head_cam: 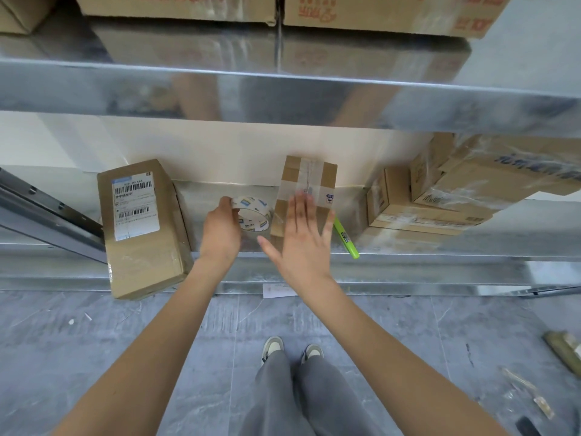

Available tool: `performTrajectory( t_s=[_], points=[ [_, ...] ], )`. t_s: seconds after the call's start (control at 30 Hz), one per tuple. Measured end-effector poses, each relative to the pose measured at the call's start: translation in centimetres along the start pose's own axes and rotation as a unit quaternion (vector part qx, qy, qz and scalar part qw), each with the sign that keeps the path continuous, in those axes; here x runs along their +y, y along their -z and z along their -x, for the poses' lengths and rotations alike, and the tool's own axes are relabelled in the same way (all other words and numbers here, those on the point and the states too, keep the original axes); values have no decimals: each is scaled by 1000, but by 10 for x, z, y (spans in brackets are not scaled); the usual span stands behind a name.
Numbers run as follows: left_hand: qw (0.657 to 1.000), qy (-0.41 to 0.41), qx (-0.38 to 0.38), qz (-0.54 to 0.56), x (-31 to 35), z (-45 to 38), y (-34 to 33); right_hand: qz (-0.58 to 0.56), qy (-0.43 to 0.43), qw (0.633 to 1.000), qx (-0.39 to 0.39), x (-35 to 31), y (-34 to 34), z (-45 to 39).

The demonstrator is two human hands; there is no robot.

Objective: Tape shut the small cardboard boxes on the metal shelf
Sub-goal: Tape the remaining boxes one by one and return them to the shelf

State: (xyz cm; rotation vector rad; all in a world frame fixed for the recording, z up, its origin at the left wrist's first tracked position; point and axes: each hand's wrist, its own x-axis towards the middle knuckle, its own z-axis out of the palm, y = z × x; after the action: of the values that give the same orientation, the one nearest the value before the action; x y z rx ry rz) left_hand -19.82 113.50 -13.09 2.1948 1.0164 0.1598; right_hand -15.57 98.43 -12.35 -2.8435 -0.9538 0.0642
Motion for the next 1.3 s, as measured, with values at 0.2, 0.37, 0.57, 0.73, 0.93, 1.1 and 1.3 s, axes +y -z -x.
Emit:
performTrajectory(
  t_s=[0.2,0.37,0.57,0.73,0.93,1.1,1.3],
  points=[
    [999,-1,20,28,-8,1,-3,59,60,996,-8,0,-1,-9],
    [967,64,61,238,5,16,-19,20,-33,999,-12,5,-1,-5],
    [857,206,-128,455,19,43,-37,-55,-61,997,16,5,8,-6],
    [874,174,-45,452,26,42,-24,-317,-61,943,81,7,16,8],
    [982,40,84,165,22,44,-11,-548,-100,830,10,10,0,8],
    [984,-24,99,148,18,35,-14,-598,-124,791,-40,32,-16,9],
    [988,-48,106,99,16,36,-20,-274,2,962,-16,44,-24,9]
  ],
)
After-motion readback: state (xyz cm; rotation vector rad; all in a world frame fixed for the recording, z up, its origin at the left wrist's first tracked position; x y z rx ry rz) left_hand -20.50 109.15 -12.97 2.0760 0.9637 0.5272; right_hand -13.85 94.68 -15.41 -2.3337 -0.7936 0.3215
